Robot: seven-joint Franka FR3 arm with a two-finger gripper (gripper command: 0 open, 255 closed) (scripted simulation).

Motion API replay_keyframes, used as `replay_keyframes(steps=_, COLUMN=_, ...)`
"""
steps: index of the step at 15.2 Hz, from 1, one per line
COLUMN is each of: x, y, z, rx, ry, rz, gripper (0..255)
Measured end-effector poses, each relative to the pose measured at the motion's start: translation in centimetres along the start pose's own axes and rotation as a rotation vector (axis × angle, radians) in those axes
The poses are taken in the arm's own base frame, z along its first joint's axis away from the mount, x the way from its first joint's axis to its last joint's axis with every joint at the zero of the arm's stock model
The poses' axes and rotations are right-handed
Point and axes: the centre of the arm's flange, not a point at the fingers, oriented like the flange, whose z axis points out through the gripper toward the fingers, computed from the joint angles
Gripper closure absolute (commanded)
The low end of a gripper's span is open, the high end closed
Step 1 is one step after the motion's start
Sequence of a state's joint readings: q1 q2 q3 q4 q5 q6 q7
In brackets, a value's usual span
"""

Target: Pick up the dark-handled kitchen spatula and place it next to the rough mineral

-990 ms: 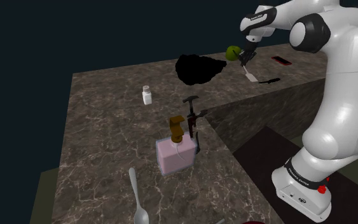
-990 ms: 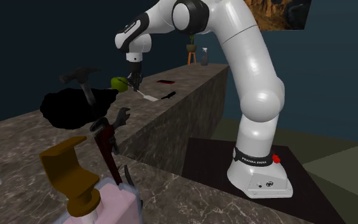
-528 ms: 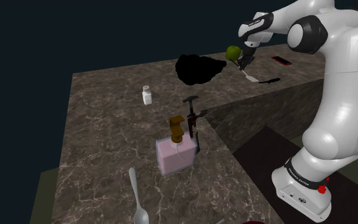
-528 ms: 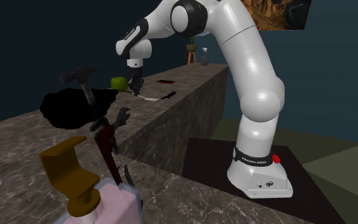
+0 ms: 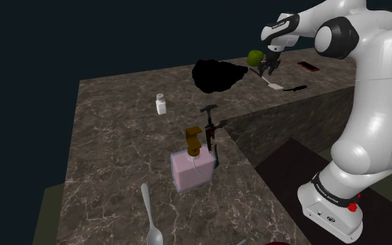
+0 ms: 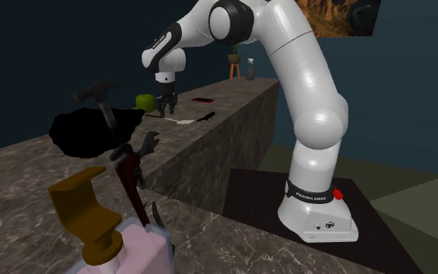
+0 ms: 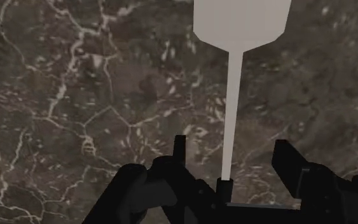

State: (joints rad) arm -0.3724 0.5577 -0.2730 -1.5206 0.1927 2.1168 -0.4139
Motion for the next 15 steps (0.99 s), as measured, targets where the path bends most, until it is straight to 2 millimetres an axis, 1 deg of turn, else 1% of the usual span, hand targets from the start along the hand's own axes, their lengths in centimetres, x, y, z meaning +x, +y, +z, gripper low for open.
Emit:
replay_keyframes(steps=4, x=0.0, y=0.0, z=0.0, rx=0.000, ry=0.000, rz=0.000, gripper=0)
replay_keyframes(steps=5, x=0.1, y=0.0, z=-0.6, rx=0.000, ry=0.000, rz=0.000, gripper=0)
replay_keyframes(steps=8, x=0.0, y=0.1, z=-4.0, rx=0.000, ry=0.001, rz=0.000, gripper=0)
replay_keyframes(steps=9, x=0.0, y=0.1, z=-4.5, rx=0.000, ry=0.002, rz=0.000, gripper=0)
replay_keyframes(steps=11, x=0.0, y=0.1, z=-4.9, rx=0.000, ry=0.001, rz=0.000, gripper=0)
replay_keyframes(steps=15, x=0.0, y=0.0, z=-5.0, rx=0.000, ry=0.000, rz=0.000, gripper=0)
